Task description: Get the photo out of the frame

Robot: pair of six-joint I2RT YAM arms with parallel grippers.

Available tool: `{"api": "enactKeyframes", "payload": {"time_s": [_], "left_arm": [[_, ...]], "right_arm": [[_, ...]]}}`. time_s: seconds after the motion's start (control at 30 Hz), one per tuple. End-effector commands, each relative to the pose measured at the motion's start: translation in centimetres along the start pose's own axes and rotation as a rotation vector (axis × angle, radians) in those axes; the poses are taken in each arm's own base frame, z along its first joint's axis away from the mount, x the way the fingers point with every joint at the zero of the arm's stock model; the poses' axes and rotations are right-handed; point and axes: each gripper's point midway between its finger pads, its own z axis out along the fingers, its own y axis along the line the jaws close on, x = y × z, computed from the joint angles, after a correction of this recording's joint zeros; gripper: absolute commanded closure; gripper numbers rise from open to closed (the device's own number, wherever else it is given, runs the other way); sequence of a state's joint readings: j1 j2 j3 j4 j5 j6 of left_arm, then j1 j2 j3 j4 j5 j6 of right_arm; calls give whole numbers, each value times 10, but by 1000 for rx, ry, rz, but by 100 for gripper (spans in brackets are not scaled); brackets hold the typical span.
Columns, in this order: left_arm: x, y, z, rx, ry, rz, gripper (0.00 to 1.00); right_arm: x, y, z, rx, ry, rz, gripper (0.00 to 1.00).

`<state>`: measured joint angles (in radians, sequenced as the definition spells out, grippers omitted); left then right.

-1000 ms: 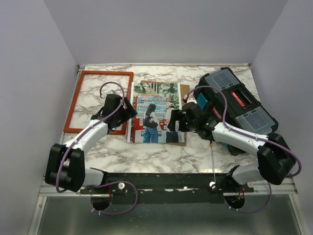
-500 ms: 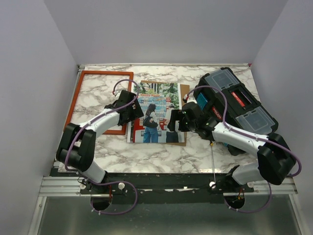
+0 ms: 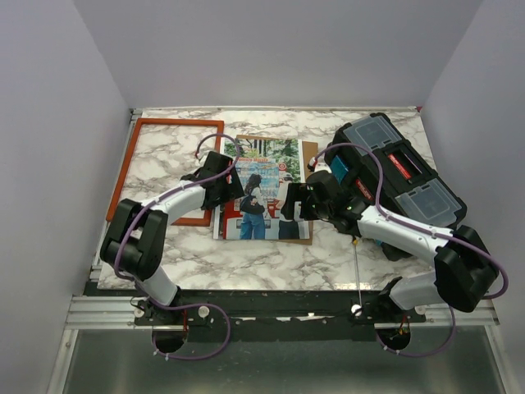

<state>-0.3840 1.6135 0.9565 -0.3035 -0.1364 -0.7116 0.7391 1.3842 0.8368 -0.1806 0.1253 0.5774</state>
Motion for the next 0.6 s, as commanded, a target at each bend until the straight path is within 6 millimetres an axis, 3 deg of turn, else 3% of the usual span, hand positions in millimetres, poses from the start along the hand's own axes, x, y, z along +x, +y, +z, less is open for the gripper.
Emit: {"api": "enactKeyframes", "payload": {"time_s": [0.0, 0.27, 0.57], "left_arm": [[10, 4, 14, -22, 39, 28, 2], [7, -3, 21, -1, 33, 54, 2], [-17, -45, 23, 129, 16, 90, 2]], "right_arm": [[-3, 1, -5, -10, -17, 5, 6], [-3, -1, -6, -3, -19, 1, 6], [-11, 2, -13, -7, -34, 4, 6]]}}
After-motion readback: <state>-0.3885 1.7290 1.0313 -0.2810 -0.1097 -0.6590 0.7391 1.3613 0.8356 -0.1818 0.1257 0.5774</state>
